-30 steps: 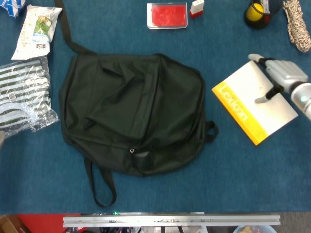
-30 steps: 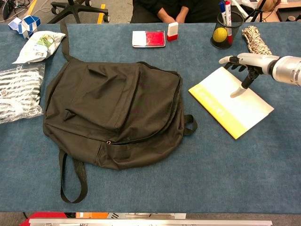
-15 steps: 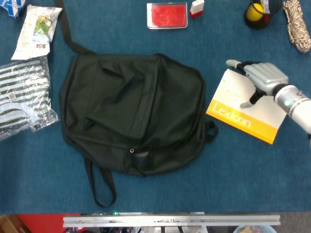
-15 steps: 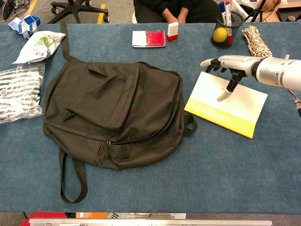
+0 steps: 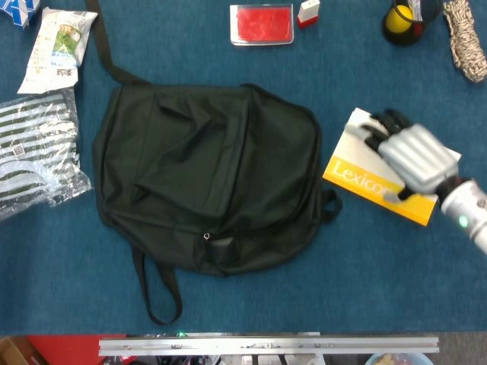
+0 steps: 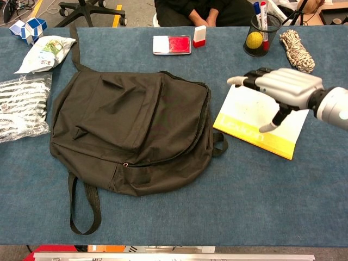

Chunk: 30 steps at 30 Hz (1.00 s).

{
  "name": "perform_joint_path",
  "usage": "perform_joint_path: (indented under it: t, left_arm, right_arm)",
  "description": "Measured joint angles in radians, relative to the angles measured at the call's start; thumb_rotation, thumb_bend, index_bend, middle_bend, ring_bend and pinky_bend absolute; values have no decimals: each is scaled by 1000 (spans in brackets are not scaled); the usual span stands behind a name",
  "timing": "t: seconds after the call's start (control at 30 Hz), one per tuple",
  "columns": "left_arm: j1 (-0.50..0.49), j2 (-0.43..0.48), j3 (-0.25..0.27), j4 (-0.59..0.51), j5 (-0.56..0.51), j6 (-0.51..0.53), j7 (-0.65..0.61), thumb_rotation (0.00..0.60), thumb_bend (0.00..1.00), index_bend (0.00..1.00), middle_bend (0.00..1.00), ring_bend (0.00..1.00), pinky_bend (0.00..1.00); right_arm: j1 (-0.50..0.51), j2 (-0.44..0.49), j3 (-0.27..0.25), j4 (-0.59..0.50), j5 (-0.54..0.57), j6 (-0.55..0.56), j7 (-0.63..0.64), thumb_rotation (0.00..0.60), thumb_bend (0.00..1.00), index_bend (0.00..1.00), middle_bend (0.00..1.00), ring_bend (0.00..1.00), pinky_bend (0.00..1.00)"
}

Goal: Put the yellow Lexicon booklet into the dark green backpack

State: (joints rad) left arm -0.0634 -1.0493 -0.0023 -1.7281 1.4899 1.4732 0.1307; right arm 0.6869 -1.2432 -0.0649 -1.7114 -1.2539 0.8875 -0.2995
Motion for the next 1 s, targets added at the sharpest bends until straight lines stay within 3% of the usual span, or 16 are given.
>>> perform_joint_path:
  t: [0.43, 0.6, 1.0]
  left_arm:
    - [11, 1, 9, 32, 1, -3, -53, 600, 241, 110, 87, 113, 70]
    - [9, -1, 10, 39, 8, -7, -61, 600, 241, 110, 87, 113, 70]
    - [3, -4, 9, 44, 6, -20, -64, 600, 241, 110, 87, 113, 70]
  right_arm:
    - [-133, -82, -87, 7, -37, 123, -197, 600, 0, 0, 128, 38, 29]
    - [-180, -132, -91, 51, -37, 174, -264, 600, 0, 0, 127, 37, 29]
    - [-202, -181, -63, 147, 5, 147, -291, 600, 0, 0, 128, 37, 29]
